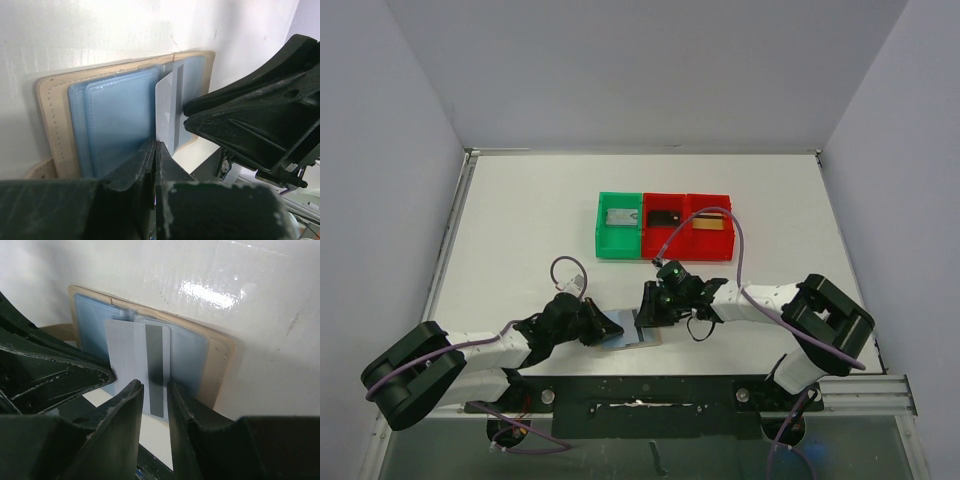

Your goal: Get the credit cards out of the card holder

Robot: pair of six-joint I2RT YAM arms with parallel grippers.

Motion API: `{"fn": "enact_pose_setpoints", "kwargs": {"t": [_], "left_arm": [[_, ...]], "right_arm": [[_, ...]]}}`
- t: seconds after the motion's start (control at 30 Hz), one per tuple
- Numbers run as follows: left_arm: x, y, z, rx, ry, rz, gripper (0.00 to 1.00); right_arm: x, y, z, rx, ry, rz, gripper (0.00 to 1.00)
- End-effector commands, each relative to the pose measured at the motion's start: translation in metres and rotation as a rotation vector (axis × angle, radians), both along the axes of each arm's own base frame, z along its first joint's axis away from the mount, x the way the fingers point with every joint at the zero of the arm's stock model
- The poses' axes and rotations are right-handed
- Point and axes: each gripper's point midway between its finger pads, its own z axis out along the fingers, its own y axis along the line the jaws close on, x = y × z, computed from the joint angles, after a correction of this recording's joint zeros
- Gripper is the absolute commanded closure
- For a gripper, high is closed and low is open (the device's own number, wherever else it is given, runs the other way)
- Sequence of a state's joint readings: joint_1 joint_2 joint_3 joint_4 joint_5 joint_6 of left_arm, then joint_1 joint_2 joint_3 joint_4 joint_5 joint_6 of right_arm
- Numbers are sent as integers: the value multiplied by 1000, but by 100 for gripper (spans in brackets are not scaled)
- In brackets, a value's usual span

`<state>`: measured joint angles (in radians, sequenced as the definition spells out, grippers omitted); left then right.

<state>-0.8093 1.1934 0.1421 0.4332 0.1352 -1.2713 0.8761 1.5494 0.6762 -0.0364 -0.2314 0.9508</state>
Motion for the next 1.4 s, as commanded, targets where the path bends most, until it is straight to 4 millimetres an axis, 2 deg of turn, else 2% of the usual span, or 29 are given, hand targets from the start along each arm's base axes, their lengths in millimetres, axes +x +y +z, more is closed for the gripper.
{"fn": "enact_pose_setpoints", "kwargs": {"t": [0.0, 0.13, 0.33, 0.5, 0.6, 0.73, 0.9, 1.0, 1.13, 1.3, 1.37], "left_arm": [[13, -13, 23, -67, -70, -7, 100], [14, -16, 24, -78, -69, -11, 98], [15, -20, 26, -114, -59, -8, 81], [15, -24, 25, -139, -48, -16, 78], [14, -25, 25, -142, -45, -20, 82], [16, -20, 24, -115, -44, 0, 99], [21, -2, 27, -27, -77, 46, 100], [24, 9, 32, -1, -97, 71, 100], [25, 22, 34, 37, -107, 86, 100], [31, 23, 50, 12, -145, 100, 100], [35, 23, 56, -3, -161, 101, 100]], "right_arm": [[-4, -1, -5, -33, 15, 10, 72], [-6, 0, -11, -29, 33, 2, 74], [-2, -6, -12, 10, 28, -36, 77], [-5, -2, -13, 35, 43, -11, 78], [-5, -2, -13, 34, 46, -11, 78], [-3, -6, -16, 11, 47, -26, 78], [8, -26, -22, -119, -5, -77, 77], [19, -24, -11, -100, -69, -72, 76], [31, -16, 18, -28, -165, -64, 74], [43, -10, 55, 66, -279, -75, 65], [47, -10, 65, 93, -312, -95, 58]]}}
